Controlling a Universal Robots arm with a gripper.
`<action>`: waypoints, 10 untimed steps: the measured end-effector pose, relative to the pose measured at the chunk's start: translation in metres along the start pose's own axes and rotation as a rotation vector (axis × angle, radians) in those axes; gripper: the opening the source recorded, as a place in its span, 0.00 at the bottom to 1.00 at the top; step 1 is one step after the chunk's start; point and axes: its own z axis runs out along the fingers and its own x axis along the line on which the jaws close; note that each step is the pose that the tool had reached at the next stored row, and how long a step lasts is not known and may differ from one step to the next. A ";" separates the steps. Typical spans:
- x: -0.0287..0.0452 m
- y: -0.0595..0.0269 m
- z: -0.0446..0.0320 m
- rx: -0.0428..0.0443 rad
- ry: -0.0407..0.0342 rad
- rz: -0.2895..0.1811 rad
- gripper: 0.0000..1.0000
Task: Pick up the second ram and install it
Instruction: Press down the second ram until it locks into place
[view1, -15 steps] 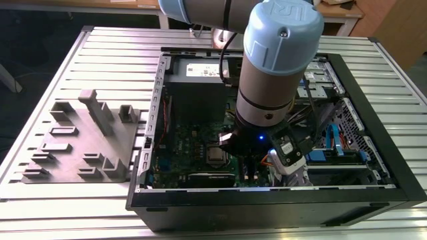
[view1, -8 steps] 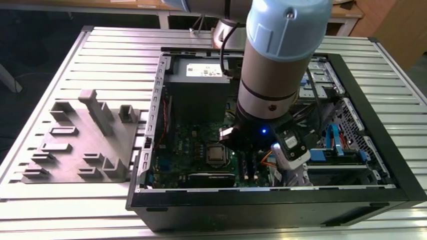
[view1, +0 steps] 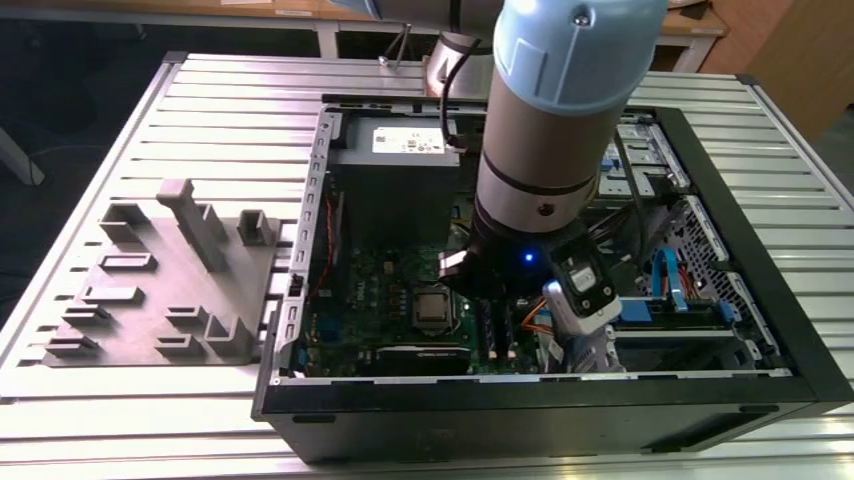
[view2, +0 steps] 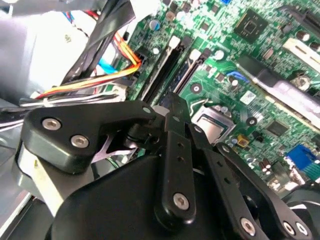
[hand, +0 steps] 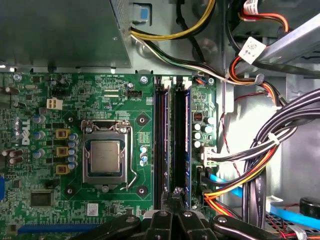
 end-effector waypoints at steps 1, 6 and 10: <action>0.0001 0.0019 0.0002 -0.0002 0.0000 0.000 0.07; 0.0004 0.0159 0.0009 -0.0002 -0.0001 0.000 0.07; 0.0008 0.0275 0.0014 -0.0002 0.0000 0.000 0.07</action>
